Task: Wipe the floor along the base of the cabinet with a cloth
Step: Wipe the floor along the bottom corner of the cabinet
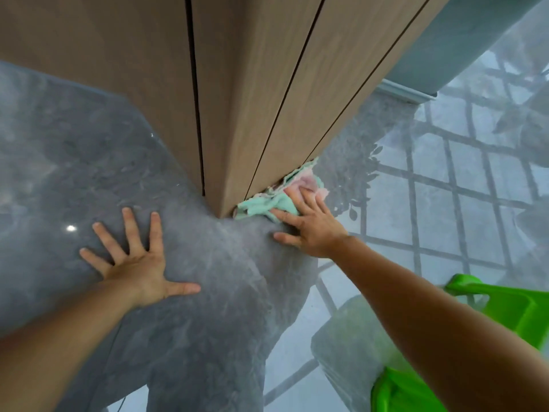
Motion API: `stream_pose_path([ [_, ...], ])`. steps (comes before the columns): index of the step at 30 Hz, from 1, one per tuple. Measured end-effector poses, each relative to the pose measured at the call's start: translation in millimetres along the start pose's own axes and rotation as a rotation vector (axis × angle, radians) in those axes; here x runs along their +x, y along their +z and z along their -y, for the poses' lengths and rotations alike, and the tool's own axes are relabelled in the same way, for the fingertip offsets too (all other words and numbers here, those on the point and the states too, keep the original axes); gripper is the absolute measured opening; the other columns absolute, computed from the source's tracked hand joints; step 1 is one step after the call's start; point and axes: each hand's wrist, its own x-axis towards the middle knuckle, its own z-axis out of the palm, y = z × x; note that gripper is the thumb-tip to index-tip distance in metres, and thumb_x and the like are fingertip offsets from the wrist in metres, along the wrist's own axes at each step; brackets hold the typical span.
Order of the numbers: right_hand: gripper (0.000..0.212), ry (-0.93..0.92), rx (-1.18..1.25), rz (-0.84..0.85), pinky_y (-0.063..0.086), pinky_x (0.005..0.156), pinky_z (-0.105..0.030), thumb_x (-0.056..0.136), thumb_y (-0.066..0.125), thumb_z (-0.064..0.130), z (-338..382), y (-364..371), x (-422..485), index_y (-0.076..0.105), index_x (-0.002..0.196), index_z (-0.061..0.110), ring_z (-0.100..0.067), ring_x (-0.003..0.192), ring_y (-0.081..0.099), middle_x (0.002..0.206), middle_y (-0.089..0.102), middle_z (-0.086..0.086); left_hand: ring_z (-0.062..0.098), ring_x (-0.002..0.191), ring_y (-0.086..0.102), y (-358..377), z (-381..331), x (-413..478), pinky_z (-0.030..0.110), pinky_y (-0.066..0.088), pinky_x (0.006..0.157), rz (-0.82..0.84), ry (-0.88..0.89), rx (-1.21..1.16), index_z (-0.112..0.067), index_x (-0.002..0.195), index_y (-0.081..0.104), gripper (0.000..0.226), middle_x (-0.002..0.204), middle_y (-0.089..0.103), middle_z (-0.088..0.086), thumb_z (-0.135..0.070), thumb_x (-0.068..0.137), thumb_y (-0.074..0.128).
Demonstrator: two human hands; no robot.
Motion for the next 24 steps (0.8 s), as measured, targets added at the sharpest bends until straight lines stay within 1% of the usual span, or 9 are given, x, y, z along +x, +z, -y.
stream_pose_path([
  [3, 0.044, 0.029, 0.229, -0.064, 0.016, 0.121, -0.049, 0.092, 0.051, 0.053, -18, -26, 1, 0.056, 0.133, 0.037, -0.030, 0.148, 0.018, 0.158, 0.030, -0.007, 0.044, 0.098, -0.065, 2, 2, 1, 0.076, -0.015, 0.101, -0.010, 0.004, -0.002, -0.036, 0.119, -0.057, 0.159, 0.125, -0.069, 0.007, -0.103, 0.009, 0.037],
  [5, 0.029, 0.059, 0.419, -0.406, 0.039, 0.108, -0.049, 0.090, 0.061, 0.039, -18, -33, -3, 0.072, 0.112, 0.024, -0.027, 0.128, 0.048, 0.133, 0.059, -0.009, 0.044, 0.098, -0.066, 2, 2, 1, 0.076, -0.015, 0.101, -0.008, 0.008, -0.003, -0.036, 0.119, -0.056, 0.159, 0.125, -0.069, 0.007, -0.103, 0.009, 0.037],
  [6, 0.032, 0.127, 0.463, -0.563, 0.046, 0.101, -0.049, 0.087, 0.062, 0.042, -17, -32, -5, 0.070, 0.111, 0.023, -0.026, 0.119, 0.052, 0.125, 0.061, -0.007, 0.045, 0.099, -0.065, 1, 2, 1, 0.076, -0.015, 0.101, -0.005, 0.008, -0.005, -0.035, 0.120, -0.056, 0.159, 0.125, -0.069, 0.007, -0.102, 0.009, 0.037],
  [7, 0.048, 0.220, 0.481, -0.640, 0.046, 0.101, -0.049, 0.084, 0.061, 0.052, -14, -30, -6, 0.062, 0.122, 0.023, -0.026, 0.119, 0.050, 0.127, 0.056, -0.008, 0.045, 0.100, -0.064, 1, 2, 0, 0.077, -0.015, 0.101, -0.001, 0.009, -0.007, -0.035, 0.120, -0.056, 0.160, 0.125, -0.069, 0.007, -0.102, 0.009, 0.036],
  [9, 0.102, 0.415, 0.494, -0.509, 0.030, 0.116, -0.050, 0.069, 0.058, 0.077, -8, -20, -1, 0.022, 0.149, 0.025, -0.032, 0.141, 0.027, 0.154, 0.026, -0.013, 0.047, 0.101, -0.062, 0, 1, -1, 0.077, -0.015, 0.100, 0.011, 0.008, -0.007, -0.034, 0.119, -0.057, 0.159, 0.123, -0.070, 0.008, -0.101, 0.007, 0.034],
  [12, 0.147, 0.540, 0.489, -0.241, -0.003, 0.121, -0.054, 0.047, 0.057, 0.092, 3, -9, 26, -0.020, 0.150, 0.021, -0.038, 0.148, -0.014, 0.161, -0.018, -0.017, 0.049, 0.102, -0.060, -2, -2, -2, 0.076, -0.015, 0.100, 0.017, 0.000, -0.008, -0.033, 0.118, -0.058, 0.159, 0.123, -0.070, 0.009, -0.100, 0.008, 0.033],
  [17, 0.166, 0.636, 0.479, -0.077, -0.014, 0.116, -0.059, 0.037, 0.053, 0.097, 50, -7, 57, -0.022, 0.146, -0.003, -0.044, 0.144, -0.024, 0.158, -0.023, -0.024, 0.049, 0.102, -0.061, -1, -3, -2, 0.076, -0.015, 0.101, 0.015, -0.004, -0.005, -0.032, 0.119, -0.058, 0.159, 0.124, -0.069, 0.009, -0.101, 0.008, 0.033],
  [21, 0.170, 0.581, 0.612, -0.033, -0.022, 0.112, -0.056, 0.026, 0.042, 0.102, 103, -2, 48, -0.024, 0.146, 0.000, -0.042, 0.143, -0.029, 0.157, -0.025, -0.024, 0.049, 0.103, -0.061, 0, -2, -2, 0.077, -0.012, 0.102, 0.004, -0.005, -0.005, -0.032, 0.120, -0.058, 0.160, 0.125, -0.069, 0.009, -0.100, 0.013, 0.040],
  [24, 0.162, 0.515, 0.721, -0.076, -0.020, 0.115, -0.056, 0.038, 0.059, 0.093, 108, 1, 37, -0.024, 0.147, 0.007, -0.035, 0.144, -0.029, 0.159, -0.025, -0.017, 0.049, 0.108, -0.059, 1, -1, -1, 0.077, -0.013, 0.102, -0.014, 0.004, -0.012, -0.032, 0.121, -0.057, 0.161, 0.125, -0.068, 0.009, -0.099, 0.019, 0.048],
])
